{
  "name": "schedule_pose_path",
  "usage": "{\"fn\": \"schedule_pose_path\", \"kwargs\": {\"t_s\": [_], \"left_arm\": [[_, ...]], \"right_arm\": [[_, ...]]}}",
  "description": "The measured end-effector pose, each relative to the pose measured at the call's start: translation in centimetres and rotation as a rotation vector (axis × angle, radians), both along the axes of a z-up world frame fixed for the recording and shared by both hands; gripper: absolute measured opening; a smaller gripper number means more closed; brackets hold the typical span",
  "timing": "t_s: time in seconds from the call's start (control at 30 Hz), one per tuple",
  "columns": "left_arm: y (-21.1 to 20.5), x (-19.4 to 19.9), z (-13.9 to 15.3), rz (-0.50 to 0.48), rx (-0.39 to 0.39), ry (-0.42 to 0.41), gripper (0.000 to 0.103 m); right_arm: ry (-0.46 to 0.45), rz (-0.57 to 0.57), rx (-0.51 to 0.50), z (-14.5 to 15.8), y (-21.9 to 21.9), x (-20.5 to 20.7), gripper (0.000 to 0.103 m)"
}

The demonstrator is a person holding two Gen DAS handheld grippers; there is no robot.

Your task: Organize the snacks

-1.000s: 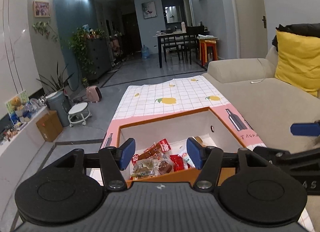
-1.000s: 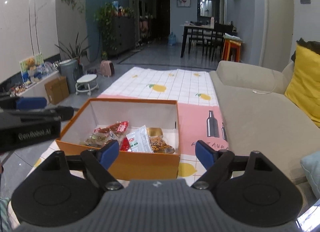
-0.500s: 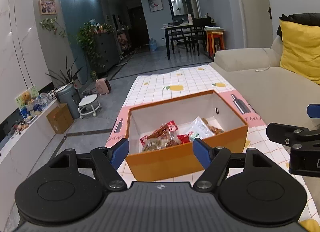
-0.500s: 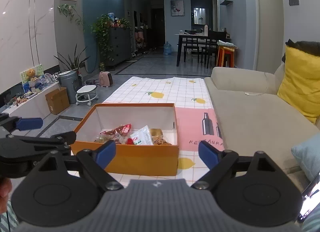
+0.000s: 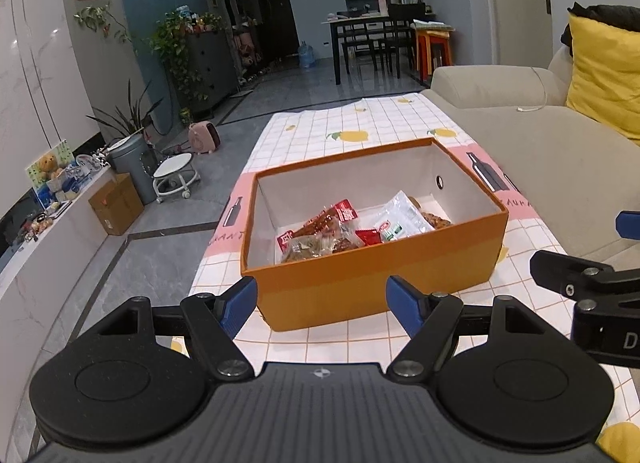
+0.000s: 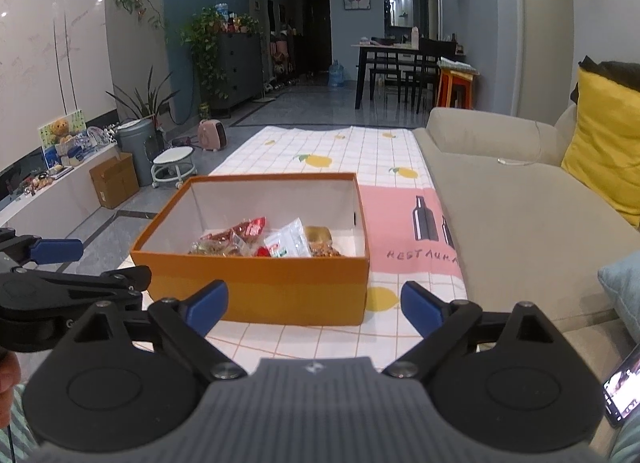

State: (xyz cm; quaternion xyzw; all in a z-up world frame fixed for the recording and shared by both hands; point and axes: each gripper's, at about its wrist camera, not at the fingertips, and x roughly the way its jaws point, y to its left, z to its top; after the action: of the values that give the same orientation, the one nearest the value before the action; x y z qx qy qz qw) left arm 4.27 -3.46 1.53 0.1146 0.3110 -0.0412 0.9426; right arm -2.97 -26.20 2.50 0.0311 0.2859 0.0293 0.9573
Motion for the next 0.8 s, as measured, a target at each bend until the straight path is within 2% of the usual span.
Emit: {"fn": "schedule_pose_path", "kwargs": {"t_s": [0.23,0.8], "left_arm": [[0.09,0.07,-0.36,-0.001,-0.002,0.029,0.086],[0.18,0.15,-0.25,-0.002,-0.002,0.037,0.086]], "right_arm": [[0.033,0.001,0.004,-0.8,-0.17,0.53,0.091],[0.036,0.007,-0.004,-0.79,0.17,0.54,0.091]]}}
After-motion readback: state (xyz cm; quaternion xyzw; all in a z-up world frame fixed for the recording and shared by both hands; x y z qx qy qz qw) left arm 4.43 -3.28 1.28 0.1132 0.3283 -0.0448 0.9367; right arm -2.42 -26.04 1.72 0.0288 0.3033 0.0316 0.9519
